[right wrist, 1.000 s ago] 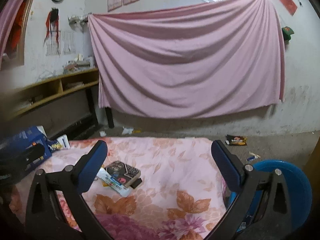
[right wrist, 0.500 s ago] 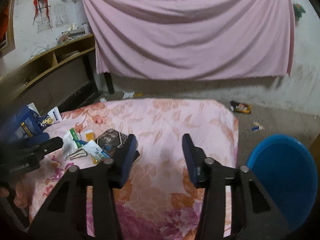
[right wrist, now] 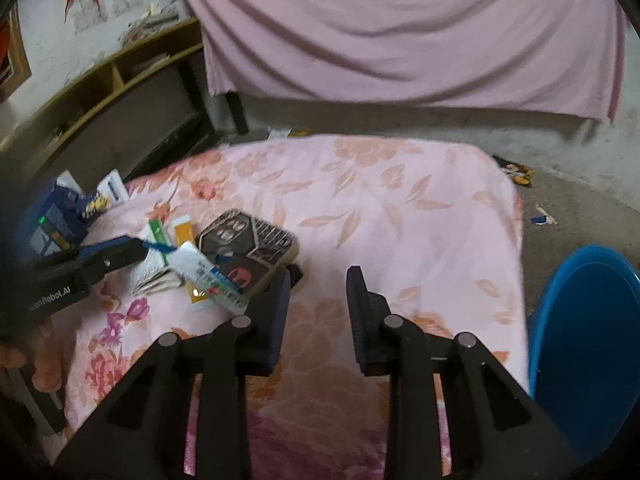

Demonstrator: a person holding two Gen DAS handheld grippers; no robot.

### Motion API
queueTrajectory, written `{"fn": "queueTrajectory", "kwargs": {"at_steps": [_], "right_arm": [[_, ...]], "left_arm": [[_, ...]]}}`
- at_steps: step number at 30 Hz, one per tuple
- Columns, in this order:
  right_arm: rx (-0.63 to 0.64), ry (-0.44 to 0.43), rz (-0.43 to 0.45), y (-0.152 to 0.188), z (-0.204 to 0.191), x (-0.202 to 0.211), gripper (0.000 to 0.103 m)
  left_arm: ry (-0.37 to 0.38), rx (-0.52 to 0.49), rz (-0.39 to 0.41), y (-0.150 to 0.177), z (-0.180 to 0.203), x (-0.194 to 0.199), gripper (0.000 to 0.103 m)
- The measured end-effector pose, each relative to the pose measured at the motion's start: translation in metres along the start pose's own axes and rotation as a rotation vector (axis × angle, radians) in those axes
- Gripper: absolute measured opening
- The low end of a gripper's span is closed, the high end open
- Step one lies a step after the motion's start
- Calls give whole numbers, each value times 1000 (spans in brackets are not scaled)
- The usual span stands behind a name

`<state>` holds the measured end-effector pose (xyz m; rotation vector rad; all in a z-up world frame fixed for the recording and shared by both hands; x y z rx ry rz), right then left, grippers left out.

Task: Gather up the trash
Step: 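Grasp the green-white paper packet with the left gripper while the right grasps the white tube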

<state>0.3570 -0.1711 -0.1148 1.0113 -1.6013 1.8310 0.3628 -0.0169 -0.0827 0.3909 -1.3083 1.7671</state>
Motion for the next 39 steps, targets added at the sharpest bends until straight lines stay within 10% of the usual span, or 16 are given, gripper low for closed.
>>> {"fn": "queueTrajectory", "kwargs": {"at_steps": [24,30,39], "right_arm": [[107,-121,-53,7,-33,-4,62],[80,-79,-52,6,-27,-6,40],[34,-57,-20,5,-16,0,31]], "left_arm": [[56,-31,4,9,8,9,0],[80,-29,15,8,10,12,0],[119,3,-16,0,7,-1,35]]}}
Point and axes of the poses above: each gripper's, at about its wrist camera, not at the fingertips, and x roughly against the way its jaws point, z to its right, y to its underside, the point moved 3 cm from there along -x, roughly the way its jaws point, and after that the axes turned 12 degrees about y, right-handed, at the moved point
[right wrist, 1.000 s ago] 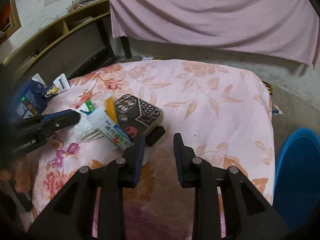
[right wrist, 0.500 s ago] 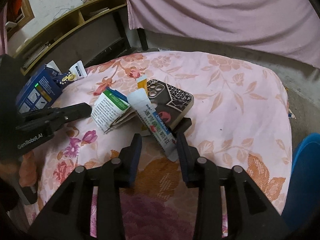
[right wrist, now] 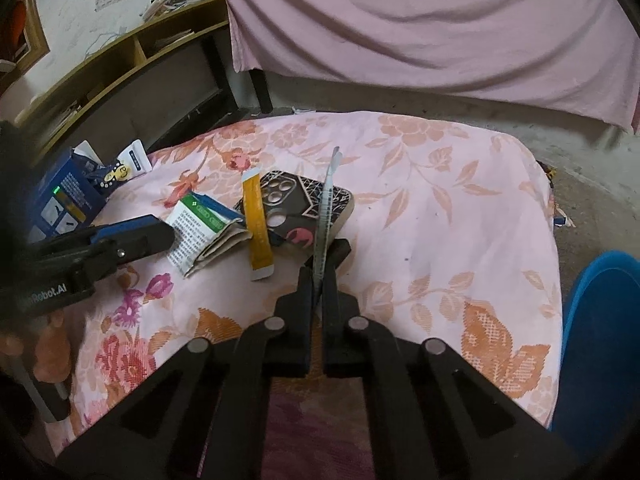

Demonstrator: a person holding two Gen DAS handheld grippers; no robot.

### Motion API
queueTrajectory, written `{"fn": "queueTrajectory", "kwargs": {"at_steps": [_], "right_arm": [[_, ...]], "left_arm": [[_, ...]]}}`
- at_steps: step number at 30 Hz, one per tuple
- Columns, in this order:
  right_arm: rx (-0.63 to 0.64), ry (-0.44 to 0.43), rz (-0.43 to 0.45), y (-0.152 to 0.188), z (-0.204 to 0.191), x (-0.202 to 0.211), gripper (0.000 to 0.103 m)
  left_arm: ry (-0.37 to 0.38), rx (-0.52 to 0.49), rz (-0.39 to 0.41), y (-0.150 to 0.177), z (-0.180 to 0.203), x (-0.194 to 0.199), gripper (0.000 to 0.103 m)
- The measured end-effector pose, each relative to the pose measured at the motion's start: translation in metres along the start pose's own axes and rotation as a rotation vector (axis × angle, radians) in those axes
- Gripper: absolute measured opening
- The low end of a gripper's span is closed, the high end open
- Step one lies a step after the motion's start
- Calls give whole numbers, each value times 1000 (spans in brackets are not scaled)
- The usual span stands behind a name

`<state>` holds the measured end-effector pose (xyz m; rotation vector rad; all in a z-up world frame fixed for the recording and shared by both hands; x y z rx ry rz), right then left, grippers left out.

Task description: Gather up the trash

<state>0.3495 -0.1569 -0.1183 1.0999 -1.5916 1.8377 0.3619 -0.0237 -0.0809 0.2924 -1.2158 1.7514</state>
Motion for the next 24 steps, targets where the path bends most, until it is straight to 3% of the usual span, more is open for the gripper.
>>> {"fn": "queueTrajectory", "kwargs": {"at_steps": [4,7,11,18,24], "right_arm": [[-15,3,17,-1,1,3,31],[-16,6,28,-1,2,5,31],[-20,14,47,-1,2,9,31],[-33,28,85,0,5,18,31],[-35,54,150,2,5,33,31]], "left_arm": [[9,-4,-15,-1,1,-4,34],[20,-21,-44,0,4,-9,17],[28,-45,-40,2,9,-9,10],[41,-92,8,11,18,5,3],[37,-94,108,21,18,34,0]]}}
Point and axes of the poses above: each gripper's, at about its wrist camera, not at the fingertips, and x roughly against the way its jaws point, z to its right, y to its underside, the point moved 3 cm from there along -x, roughly the way its jaws point, and after that the axes turned 12 degrees about y, right-handed, at the moved point
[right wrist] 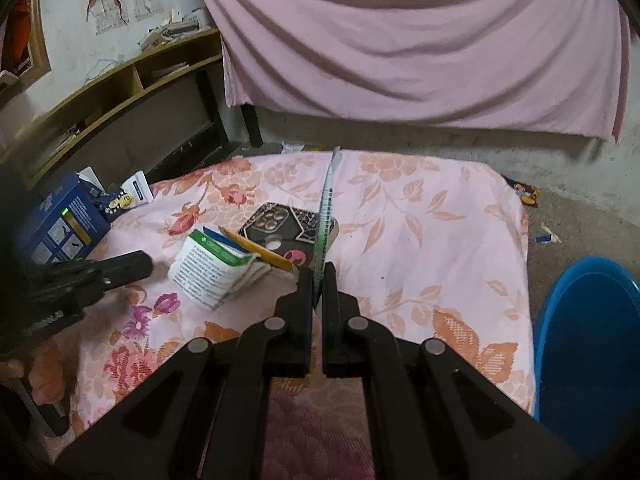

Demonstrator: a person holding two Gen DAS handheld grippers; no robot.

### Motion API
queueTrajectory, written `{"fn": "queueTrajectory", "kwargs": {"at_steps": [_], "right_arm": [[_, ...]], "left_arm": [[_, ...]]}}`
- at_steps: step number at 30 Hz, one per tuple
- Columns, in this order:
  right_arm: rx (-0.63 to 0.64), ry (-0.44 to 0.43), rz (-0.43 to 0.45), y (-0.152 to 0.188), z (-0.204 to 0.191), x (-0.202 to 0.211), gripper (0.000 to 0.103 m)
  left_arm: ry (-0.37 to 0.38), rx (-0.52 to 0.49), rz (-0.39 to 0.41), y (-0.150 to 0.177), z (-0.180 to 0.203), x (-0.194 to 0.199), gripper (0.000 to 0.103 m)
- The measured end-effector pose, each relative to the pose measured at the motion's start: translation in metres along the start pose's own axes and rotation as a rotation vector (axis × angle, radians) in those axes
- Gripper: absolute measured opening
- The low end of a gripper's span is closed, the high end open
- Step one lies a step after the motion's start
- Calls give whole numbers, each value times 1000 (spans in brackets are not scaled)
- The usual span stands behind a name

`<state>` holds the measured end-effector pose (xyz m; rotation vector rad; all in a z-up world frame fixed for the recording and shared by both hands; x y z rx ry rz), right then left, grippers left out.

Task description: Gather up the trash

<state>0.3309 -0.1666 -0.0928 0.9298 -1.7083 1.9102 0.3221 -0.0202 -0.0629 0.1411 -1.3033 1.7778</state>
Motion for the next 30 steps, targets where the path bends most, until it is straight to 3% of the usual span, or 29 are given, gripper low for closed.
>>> {"fn": "queueTrajectory", "kwargs": {"at_steps": [4,8,9,11,13,22,24,25,30], "right_arm": [[-1,4,14,0,0,3,31],[-19,5,17,0,4,4,31],[-23,4,14,0,5,3,31],[-28,2,5,0,6,1,31],[-28,0,2,0,5,0,31],[-50,-8,-11,1,9,-1,31],[-53,-9,-14,1,10,-2,31],[-52,-10,-14,1,10,-2,31],[-43,-12,-9,1,9,-1,31]], "left_arm": [[1,1,-11,1,0,0,0],[2,89,-49,-2,-13,-11,0],[0,97,-56,-3,-14,-13,4],[15,111,-55,-6,-15,-16,27],[32,122,-48,-7,-15,-18,35],[77,141,-119,-18,-17,-40,35],[74,132,-130,-18,-15,-44,28],[78,126,-144,-17,-13,-45,13],[86,93,-135,-14,-6,-44,6]]}}
Point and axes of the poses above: each gripper's, at about its wrist camera, not at the fingertips, and x roughly against the way its jaws point, z to its right, y to its underside, the point moved 3 cm from there along -x, roughly the way its jaws point, and after that the axes turned 12 degrees about y, right-handed, at the moved point
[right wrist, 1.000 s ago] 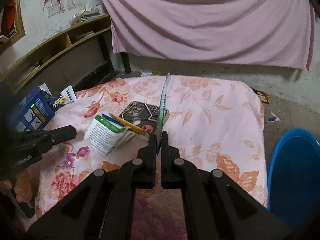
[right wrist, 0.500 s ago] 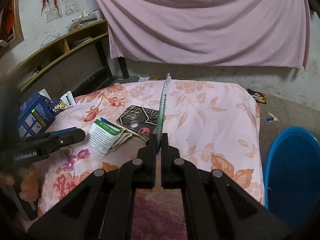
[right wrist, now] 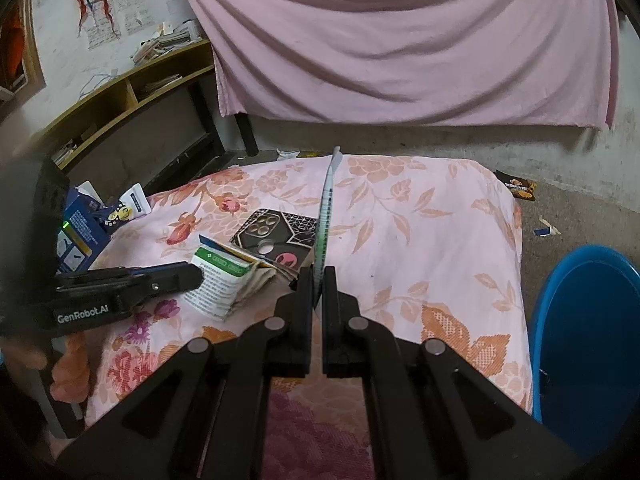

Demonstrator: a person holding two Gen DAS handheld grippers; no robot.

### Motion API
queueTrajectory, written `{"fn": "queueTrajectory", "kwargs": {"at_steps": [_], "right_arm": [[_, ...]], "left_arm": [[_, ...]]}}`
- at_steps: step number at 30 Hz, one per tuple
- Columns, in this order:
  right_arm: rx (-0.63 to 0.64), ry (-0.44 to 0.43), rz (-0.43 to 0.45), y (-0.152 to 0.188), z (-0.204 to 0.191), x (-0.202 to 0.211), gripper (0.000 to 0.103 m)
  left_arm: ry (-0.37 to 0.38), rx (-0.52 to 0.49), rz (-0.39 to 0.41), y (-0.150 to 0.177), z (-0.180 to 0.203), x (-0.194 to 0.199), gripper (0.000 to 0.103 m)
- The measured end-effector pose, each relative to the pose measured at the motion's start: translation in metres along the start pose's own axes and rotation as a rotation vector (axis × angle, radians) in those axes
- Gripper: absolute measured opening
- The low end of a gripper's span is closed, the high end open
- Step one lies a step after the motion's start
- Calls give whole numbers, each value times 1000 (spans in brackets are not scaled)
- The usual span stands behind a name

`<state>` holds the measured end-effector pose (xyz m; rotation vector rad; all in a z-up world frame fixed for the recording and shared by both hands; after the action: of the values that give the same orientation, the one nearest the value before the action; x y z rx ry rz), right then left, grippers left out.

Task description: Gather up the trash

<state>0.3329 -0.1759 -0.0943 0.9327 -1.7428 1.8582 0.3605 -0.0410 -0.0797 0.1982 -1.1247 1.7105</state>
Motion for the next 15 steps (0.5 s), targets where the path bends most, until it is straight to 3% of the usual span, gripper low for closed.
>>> {"fn": "queueTrajectory", "kwargs": {"at_steps": [11,15], "right_arm": [[3,-10,7,2,0,4,31],[6,-8,6,2,0,5,31]], "left_arm": [[5,-51,106,19,14,32,0],[13,-40,93,18,15,29,0]]}}
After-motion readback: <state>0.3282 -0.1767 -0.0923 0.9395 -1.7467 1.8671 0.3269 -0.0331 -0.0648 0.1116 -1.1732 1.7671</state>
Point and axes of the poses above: each gripper's, at about its wrist camera, not at the fingertips, and x roughly against the way its jaws point, z to its right, y to its underside, the point moved 3 cm from there along -x, roughly the way its jaws point, and after that the axes turned 12 degrees about y, right-handed, at the moved point
